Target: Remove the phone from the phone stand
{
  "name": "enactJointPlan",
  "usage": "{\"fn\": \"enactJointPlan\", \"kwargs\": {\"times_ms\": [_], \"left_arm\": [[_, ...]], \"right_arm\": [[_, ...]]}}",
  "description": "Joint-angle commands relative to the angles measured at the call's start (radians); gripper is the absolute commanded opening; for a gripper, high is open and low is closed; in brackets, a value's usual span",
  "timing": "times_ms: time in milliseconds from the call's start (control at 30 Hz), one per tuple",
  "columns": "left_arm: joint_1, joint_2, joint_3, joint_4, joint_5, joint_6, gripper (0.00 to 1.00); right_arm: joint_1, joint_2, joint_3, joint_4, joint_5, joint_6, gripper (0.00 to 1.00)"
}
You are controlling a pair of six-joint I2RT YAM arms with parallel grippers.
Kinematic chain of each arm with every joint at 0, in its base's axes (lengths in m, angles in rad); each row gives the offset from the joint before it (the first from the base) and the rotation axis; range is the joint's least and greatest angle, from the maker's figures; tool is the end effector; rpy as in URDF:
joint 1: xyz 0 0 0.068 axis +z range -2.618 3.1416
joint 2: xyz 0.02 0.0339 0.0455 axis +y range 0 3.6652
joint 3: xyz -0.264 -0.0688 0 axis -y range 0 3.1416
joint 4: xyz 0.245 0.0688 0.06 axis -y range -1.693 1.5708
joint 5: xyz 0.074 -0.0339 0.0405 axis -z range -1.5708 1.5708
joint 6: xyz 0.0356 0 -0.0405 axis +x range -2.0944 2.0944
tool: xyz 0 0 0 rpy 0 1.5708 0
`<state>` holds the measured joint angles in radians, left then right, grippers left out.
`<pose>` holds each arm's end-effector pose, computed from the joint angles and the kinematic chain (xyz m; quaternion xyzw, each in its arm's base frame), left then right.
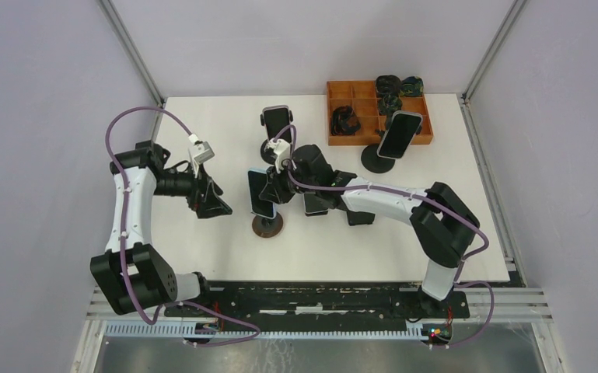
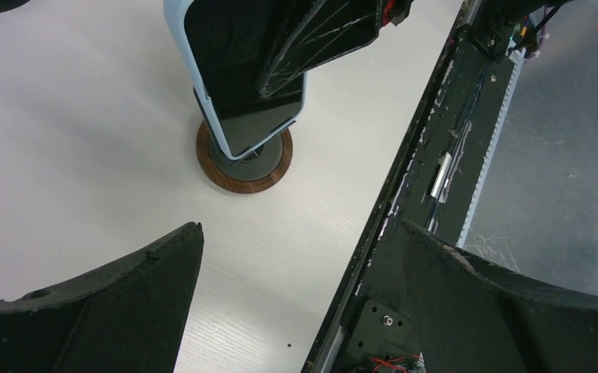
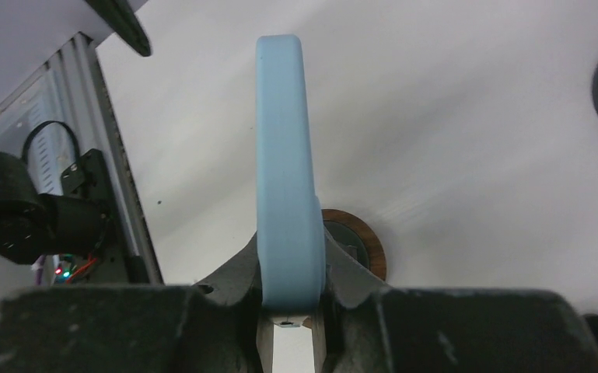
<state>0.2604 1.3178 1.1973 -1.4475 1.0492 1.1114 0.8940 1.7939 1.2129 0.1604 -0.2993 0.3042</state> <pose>0.2057 0.0229 0.3075 0.3579 0.7881 -0.3868 0.3182 0.2516 0.3299 0.2425 -0.3188 0.7704 0.4066 0.3736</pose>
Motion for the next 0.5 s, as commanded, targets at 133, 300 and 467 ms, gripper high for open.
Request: {"fn": "enactJointPlan", "kwargs": {"times_ms": [133,300,467], "left_arm": [[0.001,-0.030,-0.039,-0.017,-0.010,0.212,1.00],[0.000,-0.081,-0.100,-0.017,0.026,0.311,1.00],[0.001,-0.153,-0.143,-0.017,0.088,0.377,1.00]], "right_arm": [[-0.056,-0.152,0.025,0.184,-0.360,0.058,0.00],[-0.063,-0.172,0.006,0.313,-0.494,0.160,0.00],[-0.064,-0.174,-0.010,0.507,-0.530,0.320,0.00]]}}
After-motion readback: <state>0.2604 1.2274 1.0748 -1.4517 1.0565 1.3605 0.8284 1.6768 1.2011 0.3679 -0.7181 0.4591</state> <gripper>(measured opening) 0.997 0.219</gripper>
